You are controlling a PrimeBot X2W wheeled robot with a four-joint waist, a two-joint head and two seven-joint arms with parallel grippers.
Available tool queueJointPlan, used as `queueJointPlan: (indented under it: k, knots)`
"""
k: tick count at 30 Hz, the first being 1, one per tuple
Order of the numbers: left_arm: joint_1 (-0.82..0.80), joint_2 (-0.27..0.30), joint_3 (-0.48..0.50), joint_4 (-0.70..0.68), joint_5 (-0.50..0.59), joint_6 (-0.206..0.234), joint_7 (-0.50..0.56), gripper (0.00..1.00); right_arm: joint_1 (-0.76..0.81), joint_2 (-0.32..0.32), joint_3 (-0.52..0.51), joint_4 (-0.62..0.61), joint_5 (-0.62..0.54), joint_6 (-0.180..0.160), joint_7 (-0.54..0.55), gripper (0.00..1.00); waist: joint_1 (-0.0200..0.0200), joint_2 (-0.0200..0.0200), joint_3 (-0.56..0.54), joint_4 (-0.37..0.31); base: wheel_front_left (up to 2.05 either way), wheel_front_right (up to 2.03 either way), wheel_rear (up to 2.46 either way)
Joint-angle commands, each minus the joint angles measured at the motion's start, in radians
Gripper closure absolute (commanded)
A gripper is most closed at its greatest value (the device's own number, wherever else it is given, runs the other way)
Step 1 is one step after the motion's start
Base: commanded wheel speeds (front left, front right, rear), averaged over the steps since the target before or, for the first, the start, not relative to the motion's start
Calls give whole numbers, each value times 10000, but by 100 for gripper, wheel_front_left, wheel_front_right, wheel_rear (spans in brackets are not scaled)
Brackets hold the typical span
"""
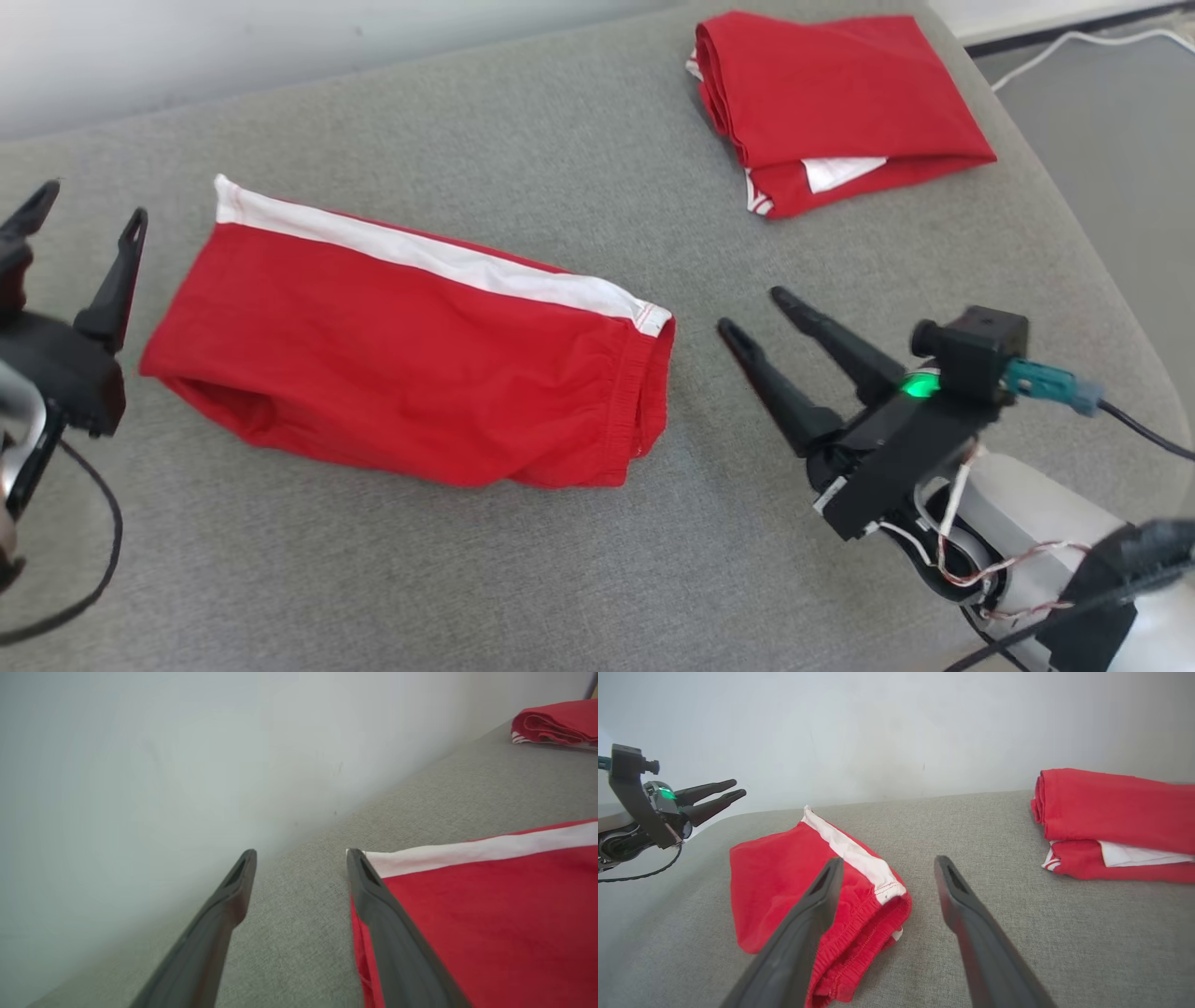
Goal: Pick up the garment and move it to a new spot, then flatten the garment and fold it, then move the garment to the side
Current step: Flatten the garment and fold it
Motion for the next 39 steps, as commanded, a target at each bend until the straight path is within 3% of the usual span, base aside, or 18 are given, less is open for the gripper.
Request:
queueJointPlan:
  k: [1, 5, 13, 19, 25, 39]
  knots:
    - [254, 105, 109, -97, -169, 105, -76, 0, 251, 106, -173, -22, -140, 3, -44, 0, 1, 0, -160, 118, 0, 0, 0]
    - [824, 240, 455, -824, -307, 365, -85, 0, 932, 357, -1369, -66, -1324, 2, -30, 0, 1, 0, -296, 225, 0, 0, 0]
    - [2009, 236, 1109, -2246, -453, 1042, -90, 0, 3197, 1482, -4478, -702, -3729, 3, -30, 0, 1, 0, -527, 579, 0, 0, 0]
    - [2647, 227, 1343, -2612, -602, 1190, -92, 0, 4339, 2144, -5806, -1143, -5533, 2, -29, 0, 1, 0, -530, 701, 0, 0, 0]
    - [2895, 396, 1308, -2577, -956, 754, 203, 0, 4775, 2700, -6096, -1309, -6305, 2, -31, 0, 1, 0, -457, 586, 0, 0, 0]
    - [2551, 36, 994, -1899, -1589, 109, 1134, 0, 4380, 3090, -5764, -1141, -6403, 2, -29, 0, 1, 0, -66, 3, 0, 0, 0]
